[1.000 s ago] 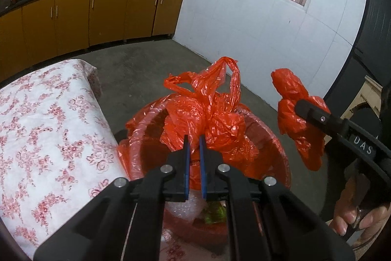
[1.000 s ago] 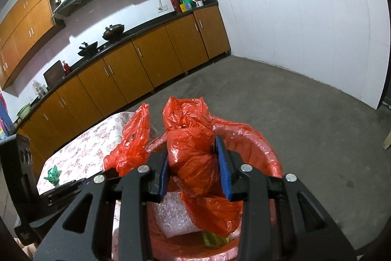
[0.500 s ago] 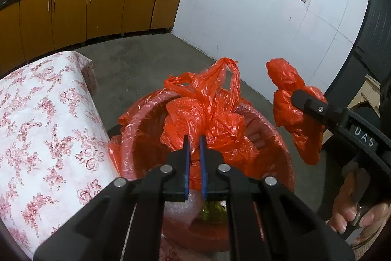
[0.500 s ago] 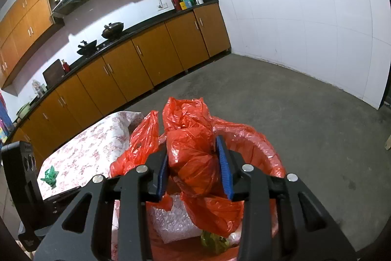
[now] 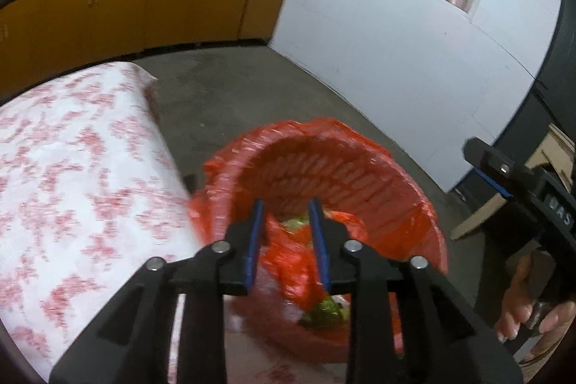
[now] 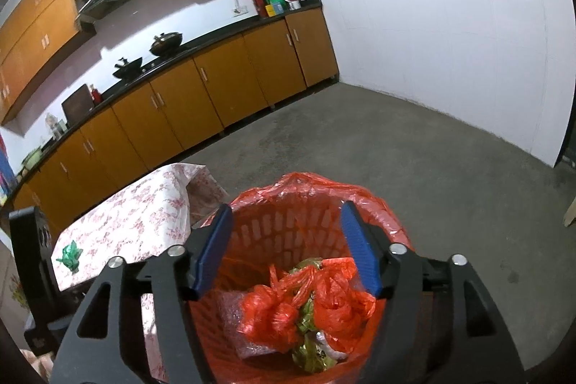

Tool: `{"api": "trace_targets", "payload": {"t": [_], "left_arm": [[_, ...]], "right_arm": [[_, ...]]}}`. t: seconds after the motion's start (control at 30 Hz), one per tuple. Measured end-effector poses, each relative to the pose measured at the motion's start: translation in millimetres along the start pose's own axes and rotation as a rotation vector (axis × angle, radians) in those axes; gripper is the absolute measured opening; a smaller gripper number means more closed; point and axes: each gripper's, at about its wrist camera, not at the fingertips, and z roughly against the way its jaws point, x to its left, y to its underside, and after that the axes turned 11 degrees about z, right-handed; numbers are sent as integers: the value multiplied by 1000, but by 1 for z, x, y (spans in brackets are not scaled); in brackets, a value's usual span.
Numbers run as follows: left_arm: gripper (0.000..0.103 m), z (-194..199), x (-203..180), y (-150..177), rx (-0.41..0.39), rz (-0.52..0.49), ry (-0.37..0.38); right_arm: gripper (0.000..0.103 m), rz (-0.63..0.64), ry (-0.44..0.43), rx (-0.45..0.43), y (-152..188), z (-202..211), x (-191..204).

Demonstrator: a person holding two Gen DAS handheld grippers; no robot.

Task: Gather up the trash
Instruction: 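Move both open grippers back toward the green bag on the sheet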

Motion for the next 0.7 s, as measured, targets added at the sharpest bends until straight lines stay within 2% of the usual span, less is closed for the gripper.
{"api": "trace_targets", "payload": {"t": [0.13,0.3,0.4,0.6,0.7], "left_arm": [[42,27,27,-4,-69,22,-75],[56,73,83,-9,-166,61,-244],[61,106,127,-8,-216,95,-369],[66,151,224,-7,-253,222,-576],[68,163,267,-8,-245,284,-645]], "right_arm": [[77,72,-36,-13,-4,2,29],[89,151,-137,13,-10,-16,94],[96,194,-208,65,-9,-38,141],[99,273,-261,165,-3,-91,226],[99,273,-276,223,2,-122,256]]}}
